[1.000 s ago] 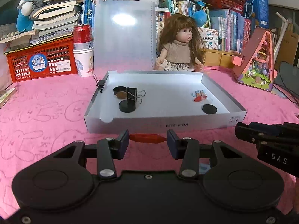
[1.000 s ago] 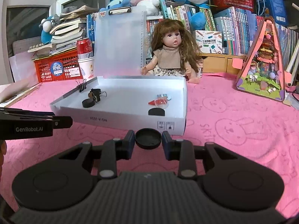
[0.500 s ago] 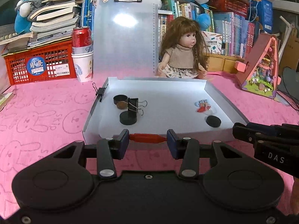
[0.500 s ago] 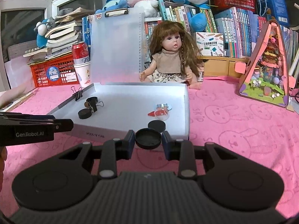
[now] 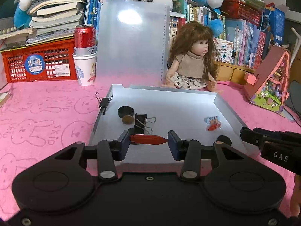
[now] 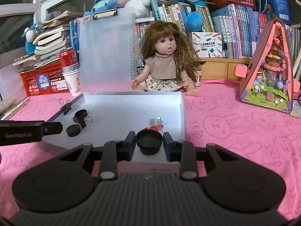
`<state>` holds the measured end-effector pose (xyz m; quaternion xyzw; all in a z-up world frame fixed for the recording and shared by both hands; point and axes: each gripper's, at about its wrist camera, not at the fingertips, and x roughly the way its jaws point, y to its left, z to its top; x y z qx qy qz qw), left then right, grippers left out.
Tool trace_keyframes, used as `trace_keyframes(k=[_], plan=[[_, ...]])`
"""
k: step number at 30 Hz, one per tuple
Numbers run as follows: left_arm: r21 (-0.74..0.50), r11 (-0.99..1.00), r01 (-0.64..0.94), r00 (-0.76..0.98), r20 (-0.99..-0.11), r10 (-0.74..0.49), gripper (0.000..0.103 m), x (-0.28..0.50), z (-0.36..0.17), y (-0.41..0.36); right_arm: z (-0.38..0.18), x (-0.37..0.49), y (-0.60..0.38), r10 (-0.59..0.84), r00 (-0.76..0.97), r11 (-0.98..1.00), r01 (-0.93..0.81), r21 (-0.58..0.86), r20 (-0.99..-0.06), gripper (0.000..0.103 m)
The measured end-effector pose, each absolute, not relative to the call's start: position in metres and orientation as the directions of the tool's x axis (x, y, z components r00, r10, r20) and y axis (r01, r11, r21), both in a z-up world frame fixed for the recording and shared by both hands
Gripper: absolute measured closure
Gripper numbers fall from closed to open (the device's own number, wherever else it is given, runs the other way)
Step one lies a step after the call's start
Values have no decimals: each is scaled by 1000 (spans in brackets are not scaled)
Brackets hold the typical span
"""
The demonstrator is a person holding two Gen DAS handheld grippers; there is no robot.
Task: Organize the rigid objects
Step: 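Carry the red stick with the left tool while the right tool carries the black cap over the box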
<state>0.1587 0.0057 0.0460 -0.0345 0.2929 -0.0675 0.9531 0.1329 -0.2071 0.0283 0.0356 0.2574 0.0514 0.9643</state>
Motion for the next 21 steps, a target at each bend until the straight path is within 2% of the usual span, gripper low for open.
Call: trace_keyframes(k=[7,13,21], plan=[[-119,985,122,791,-588,-168,61,199,51,7,36,168,-217,127,845,988,-59,145,-520,67],[-138,986,91,777,-610,-157,61,241,54,8,40,215,-232,204,796,961,-52,272,-570,67],[-122,992,39,744,-659,-111,61,294,45,11,35,260,-236,191,771,956,-6,292,-608,67]])
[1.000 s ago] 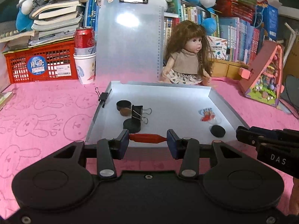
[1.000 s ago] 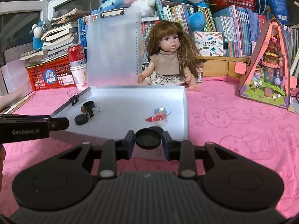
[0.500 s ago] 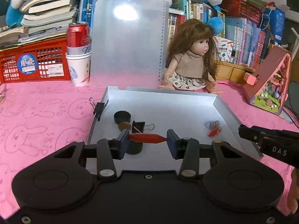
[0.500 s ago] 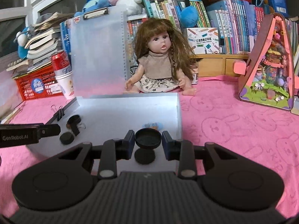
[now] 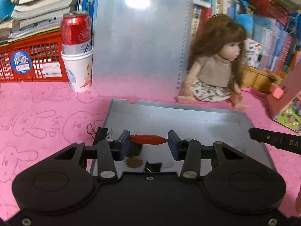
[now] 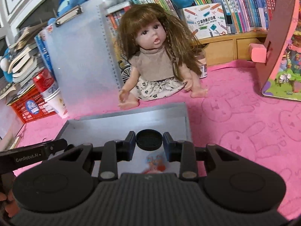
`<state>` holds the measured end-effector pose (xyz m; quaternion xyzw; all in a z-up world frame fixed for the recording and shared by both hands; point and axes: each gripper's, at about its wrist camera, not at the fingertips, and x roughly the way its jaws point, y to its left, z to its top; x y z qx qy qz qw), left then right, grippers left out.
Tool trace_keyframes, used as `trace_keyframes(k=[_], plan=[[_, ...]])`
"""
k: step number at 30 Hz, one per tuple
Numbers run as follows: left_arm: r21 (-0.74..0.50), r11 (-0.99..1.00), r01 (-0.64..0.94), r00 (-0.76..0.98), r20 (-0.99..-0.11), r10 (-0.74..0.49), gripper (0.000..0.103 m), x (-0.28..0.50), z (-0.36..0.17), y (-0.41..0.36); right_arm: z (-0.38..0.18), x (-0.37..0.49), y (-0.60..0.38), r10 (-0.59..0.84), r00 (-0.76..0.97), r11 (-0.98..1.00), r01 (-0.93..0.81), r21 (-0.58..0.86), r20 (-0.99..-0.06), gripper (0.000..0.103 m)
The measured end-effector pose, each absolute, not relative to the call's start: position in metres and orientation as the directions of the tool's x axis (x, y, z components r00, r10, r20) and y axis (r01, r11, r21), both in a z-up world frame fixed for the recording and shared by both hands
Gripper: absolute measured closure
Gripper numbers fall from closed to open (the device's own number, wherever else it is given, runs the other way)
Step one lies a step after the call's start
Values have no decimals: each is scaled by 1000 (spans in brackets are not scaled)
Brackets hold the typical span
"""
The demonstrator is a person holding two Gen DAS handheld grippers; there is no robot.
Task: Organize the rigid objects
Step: 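Carry the red stick with the left tool while the right tool carries the black cap over the box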
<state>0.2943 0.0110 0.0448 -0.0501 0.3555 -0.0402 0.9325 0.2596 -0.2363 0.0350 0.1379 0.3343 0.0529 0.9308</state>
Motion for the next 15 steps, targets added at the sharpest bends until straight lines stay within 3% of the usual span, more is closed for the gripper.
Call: trace_keyframes(k=[15], plan=[[-101,994,27,722,-686,-90,61,333,27,10,11,291,-226,148,731,972,16,235,-666,67]])
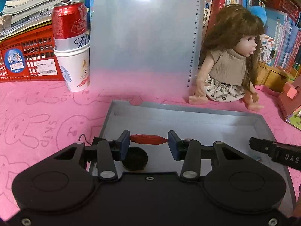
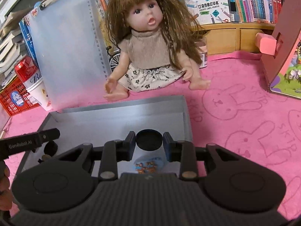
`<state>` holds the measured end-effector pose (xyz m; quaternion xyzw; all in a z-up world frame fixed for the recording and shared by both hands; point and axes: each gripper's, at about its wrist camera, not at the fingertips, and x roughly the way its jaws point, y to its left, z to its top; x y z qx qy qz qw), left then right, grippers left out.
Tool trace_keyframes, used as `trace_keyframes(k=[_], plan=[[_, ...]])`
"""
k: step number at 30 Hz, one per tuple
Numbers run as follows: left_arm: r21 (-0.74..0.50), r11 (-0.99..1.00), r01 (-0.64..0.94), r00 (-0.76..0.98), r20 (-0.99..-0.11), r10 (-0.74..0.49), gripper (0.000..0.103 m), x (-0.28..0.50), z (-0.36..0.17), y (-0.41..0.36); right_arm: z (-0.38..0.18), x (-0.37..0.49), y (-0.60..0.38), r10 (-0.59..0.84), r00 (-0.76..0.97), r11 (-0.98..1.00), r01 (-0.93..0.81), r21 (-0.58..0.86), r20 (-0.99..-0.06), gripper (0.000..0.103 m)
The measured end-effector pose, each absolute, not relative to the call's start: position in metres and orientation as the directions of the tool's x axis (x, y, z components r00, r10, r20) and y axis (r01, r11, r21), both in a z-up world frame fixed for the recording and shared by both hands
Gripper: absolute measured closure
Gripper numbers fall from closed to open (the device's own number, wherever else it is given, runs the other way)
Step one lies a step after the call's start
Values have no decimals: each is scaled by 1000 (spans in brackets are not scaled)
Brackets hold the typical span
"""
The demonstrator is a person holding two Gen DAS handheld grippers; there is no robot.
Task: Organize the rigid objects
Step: 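Carry the red stick with the left tool while the right tool carries the black cap over the box, then open the left tool to drop the red stick while the right tool releases the cap into the box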
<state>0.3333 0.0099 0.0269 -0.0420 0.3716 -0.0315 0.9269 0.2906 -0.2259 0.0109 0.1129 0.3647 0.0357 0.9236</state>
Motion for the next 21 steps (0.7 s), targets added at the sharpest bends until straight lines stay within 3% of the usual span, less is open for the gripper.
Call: trace_keyframes(k=[21], plan=[[-35,995,90,740,-667,-90,60,333,17,-3,5,295,-223,145,726,976,7,218,-672,65]])
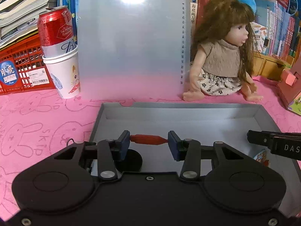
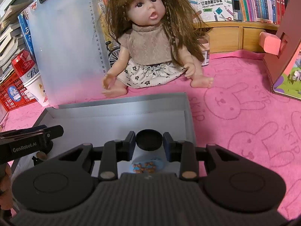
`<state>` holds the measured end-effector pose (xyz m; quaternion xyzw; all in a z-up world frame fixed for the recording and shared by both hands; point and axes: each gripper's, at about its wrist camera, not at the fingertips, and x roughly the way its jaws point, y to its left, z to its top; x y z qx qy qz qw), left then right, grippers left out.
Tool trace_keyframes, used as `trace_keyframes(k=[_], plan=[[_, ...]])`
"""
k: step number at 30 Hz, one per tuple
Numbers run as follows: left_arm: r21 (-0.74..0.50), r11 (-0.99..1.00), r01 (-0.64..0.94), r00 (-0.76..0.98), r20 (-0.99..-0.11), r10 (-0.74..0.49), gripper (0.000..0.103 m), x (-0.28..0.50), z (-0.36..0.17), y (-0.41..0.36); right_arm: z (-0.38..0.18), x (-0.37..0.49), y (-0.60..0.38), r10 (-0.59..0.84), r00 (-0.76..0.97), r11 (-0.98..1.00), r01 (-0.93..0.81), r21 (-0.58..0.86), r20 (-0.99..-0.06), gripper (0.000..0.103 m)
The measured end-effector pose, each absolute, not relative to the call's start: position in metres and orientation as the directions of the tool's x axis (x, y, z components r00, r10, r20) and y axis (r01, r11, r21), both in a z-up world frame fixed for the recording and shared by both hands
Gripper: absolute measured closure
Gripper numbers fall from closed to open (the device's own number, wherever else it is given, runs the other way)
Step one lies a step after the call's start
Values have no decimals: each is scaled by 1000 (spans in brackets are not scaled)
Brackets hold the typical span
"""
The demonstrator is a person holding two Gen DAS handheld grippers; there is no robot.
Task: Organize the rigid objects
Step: 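Open the left tool to drop the red stick while the right tool releases the cap into the box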
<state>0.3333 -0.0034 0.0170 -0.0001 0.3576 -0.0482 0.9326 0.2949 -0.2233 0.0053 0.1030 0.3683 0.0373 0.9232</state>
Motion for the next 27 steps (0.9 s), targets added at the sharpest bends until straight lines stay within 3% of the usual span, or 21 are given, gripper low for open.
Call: trace_keyframes(k=[5,7,9,10,15,21,27], plan=[[-36,996,87,735,-672,-88,60,333,16,-2,6,294,-223,146,728,976,5,218,-670,64],[-41,995,91,736,-670,-95,53,332,17,-1,7,293,-223,151,732,975,-1,221,-664,63],[-55,994,98,737,-667,-110,48,330,18,0,8,292,-223,156,734,975,-5,224,-661,55],[-61,993,100,737,-666,-115,45,329,19,0,9,291,-223,159,736,974,-8,226,-658,46],[-53,992,114,753,-647,-121,33,319,27,-1,14,284,-219,162,751,978,-33,208,-640,43],[-29,990,139,762,-636,-126,30,307,33,-6,22,273,-213,157,770,983,-64,171,-618,34],[-27,989,145,765,-631,-129,29,293,36,-6,28,261,-212,165,782,983,-80,166,-601,18]])
